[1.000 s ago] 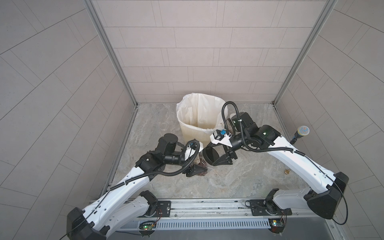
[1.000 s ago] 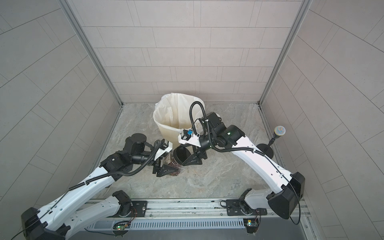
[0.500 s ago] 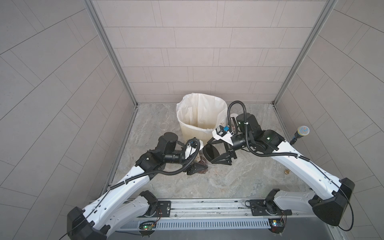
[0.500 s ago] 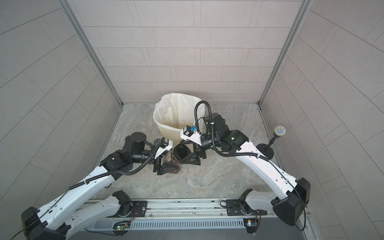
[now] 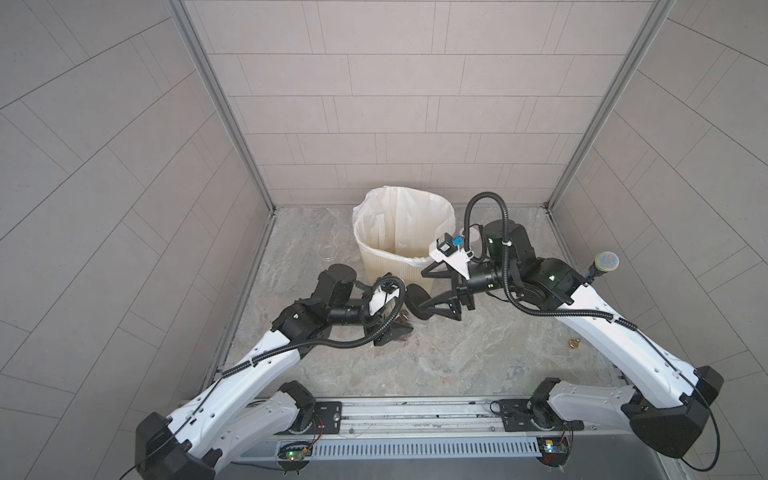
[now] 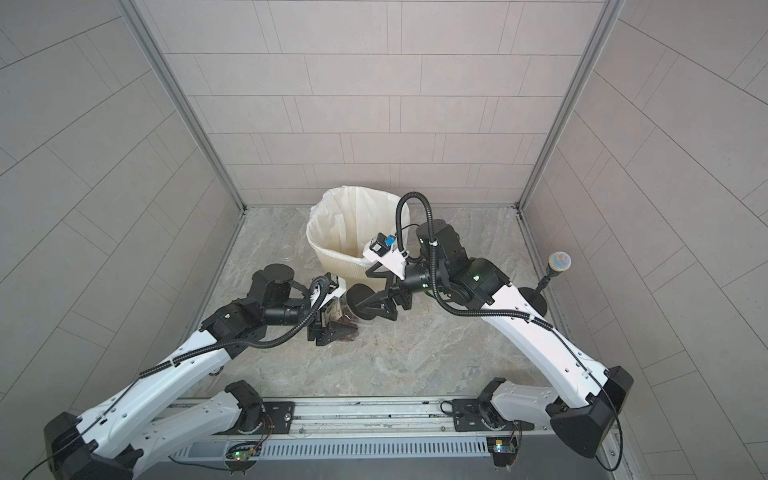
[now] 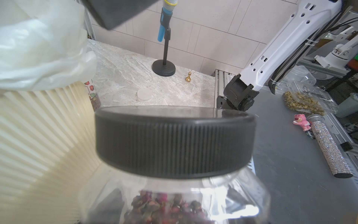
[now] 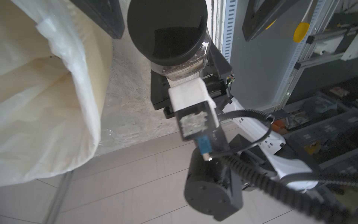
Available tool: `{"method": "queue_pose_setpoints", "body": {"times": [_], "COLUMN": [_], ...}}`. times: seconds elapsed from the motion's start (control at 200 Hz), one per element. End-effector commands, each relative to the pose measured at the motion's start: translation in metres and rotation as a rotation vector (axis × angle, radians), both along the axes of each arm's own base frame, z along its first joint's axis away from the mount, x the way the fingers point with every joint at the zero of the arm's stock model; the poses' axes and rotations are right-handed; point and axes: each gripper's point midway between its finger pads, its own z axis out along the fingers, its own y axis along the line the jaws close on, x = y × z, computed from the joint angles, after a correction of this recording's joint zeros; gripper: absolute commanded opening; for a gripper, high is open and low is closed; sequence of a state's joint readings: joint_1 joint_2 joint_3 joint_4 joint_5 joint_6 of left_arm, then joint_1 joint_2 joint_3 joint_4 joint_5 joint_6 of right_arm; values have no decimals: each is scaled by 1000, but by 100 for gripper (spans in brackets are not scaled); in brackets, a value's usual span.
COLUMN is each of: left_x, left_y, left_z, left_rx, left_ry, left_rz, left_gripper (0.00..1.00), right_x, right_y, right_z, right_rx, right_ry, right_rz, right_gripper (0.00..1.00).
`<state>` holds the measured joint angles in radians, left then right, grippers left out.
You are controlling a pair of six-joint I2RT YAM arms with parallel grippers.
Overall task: Empty the moldy dried flower tea in the jars
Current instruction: Unscrew the lid from the jar.
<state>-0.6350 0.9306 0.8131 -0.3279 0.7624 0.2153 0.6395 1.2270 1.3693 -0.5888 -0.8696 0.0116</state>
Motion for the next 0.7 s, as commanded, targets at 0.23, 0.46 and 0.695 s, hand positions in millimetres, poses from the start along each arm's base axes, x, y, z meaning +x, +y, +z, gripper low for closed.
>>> {"method": "queue_pose_setpoints", "body": {"times": [0.23, 0.46, 0.695], "left_x": [8, 11, 13], "left_y": [3, 4, 3], "left_z": [10, 11, 12], "left_rx": [-7, -3, 3], "left_ry": [-86, -109, -112], "left_rz": [28, 43, 36], "left_gripper": [66, 66, 66], "right_x": [19, 4, -2], "right_y": [-5, -7, 10], "right_z": [-27, -52, -60], "right_rx": [-56, -175, -179], "right_ry": [437, 497, 548], "right_rz": [-308, -325, -287], "right_gripper": [96, 98, 100]}}
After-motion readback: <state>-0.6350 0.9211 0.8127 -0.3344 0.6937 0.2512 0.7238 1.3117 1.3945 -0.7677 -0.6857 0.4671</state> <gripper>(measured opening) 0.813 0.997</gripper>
